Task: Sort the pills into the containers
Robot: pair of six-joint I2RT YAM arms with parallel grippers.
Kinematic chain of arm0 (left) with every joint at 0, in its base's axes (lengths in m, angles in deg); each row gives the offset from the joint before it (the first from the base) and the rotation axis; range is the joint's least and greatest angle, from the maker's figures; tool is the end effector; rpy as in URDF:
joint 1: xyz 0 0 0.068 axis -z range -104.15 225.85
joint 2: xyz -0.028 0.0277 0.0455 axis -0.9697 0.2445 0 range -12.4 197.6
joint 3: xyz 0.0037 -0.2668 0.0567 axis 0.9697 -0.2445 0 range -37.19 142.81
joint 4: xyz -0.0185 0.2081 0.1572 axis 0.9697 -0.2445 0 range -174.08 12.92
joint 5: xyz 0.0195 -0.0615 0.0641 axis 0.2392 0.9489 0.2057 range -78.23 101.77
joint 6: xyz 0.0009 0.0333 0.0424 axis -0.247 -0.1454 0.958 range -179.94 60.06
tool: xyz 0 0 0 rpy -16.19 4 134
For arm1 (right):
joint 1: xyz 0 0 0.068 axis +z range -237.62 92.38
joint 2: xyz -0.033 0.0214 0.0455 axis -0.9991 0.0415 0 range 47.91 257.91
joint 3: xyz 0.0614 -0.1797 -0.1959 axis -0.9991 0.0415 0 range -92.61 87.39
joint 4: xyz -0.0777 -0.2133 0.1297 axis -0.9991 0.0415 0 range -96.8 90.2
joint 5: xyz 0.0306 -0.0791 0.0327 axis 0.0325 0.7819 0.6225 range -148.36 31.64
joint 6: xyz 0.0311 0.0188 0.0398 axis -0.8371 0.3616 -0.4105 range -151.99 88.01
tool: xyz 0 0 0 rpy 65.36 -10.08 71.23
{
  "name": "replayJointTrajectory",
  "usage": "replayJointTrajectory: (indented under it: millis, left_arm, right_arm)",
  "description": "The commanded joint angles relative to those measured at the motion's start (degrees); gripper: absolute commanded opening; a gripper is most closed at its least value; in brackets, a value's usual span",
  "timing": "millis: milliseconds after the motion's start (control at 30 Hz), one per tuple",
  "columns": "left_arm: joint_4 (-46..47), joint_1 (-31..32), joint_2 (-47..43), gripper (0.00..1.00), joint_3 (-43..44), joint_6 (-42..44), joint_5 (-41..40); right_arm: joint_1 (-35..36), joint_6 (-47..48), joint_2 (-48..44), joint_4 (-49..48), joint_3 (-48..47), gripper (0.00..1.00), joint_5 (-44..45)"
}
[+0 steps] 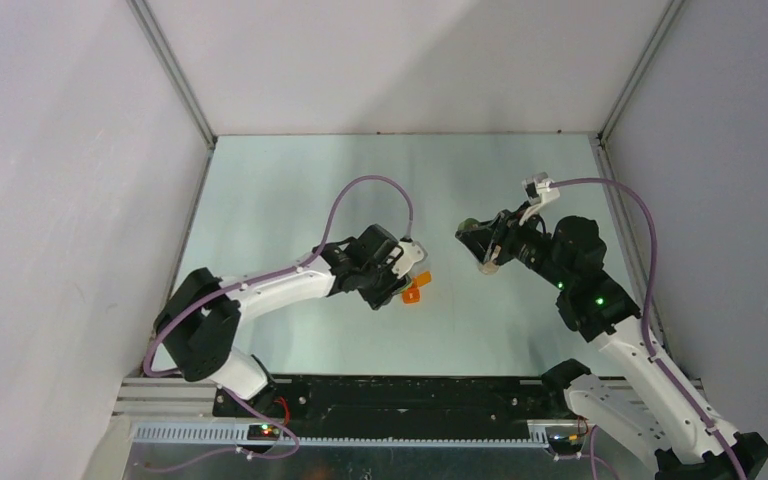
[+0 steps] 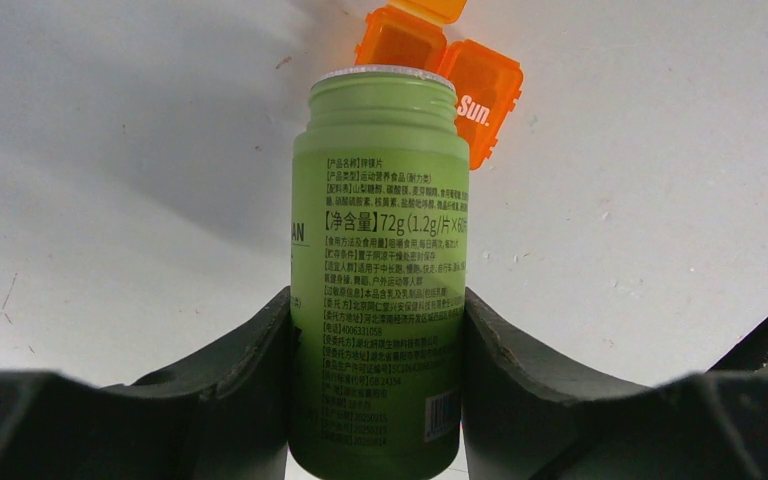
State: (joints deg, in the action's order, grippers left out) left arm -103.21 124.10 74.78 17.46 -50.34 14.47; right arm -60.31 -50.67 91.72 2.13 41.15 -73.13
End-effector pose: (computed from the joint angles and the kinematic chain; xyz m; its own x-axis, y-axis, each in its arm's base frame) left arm 0.2004 -0.2270 0.2024 -0.4336 0.7362 -0.5195 0.8458 0.5315 0.0472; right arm 0.1553 0.0904 0.3544 -0.3095 0.1887 -0.9320 -0.6012 0.7205 0.3456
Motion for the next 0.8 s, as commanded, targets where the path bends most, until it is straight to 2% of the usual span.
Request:
replayJointTrajectory:
  millis: [0,533,767]
  left_arm:
    - [-1.05,0.39,-0.14,0.00,3.22,1.72,-0.69]
    - [-2.70,1.18,0.88,0.00,4.79,1.97,-0.46]
    - [2.71,1.17,-6.05,0.00,0.70,0.65,1.02]
  right_arm:
    - [-0.33,-0.77,-0.61,-0.83,0.41,0.10,1.02]
    - [-0.94,-1.13,-1.41,-0.56,1.41,0.10,0.97]
    - [-1.22,-2.40,-2.50,-0.74,1.46,0.12,0.22]
